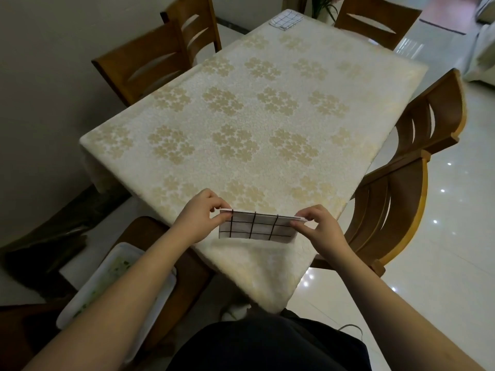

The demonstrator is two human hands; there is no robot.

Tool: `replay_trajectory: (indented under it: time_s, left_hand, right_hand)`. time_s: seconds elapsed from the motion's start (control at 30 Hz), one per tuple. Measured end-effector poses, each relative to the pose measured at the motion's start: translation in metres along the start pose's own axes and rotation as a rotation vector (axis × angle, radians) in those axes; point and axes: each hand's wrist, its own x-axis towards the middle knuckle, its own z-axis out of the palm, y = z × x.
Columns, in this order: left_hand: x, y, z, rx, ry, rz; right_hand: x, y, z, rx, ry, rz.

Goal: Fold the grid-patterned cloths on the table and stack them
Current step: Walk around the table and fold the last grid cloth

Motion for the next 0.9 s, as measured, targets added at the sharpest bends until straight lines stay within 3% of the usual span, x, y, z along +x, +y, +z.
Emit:
replay_trajectory:
  time_s: [0.17,0.27,0.53,0.7,0.9]
  left_hand:
    - [0.003,-0.005,0.008,-0.496,-0.212,-0.167]
    - [0.013,-0.001,0.029,-0.73,-0.203,-0.358]
    - [0.05,-0.027,0.102,-0.809,-0.093,-0.761]
    - [0.06,-0.03,0.115,-0.756,0.017,-0.821]
    - [0.059,-0.033,0.116,-0.705,0.018,-0.825]
  right_hand:
    - [-0.002,0.007,-0.001,0.497,-0.118,0.27]
    - [0.009,0.018,0.006,0.608,-0.103,0.418]
    - [0.052,0.073,0.026,0.462,-0.243,0.642]
    - [0.077,0.085,0.024,0.34,-0.339,0.641]
    - [0.088,0.094,0.027,0.253,-0.403,0.62]
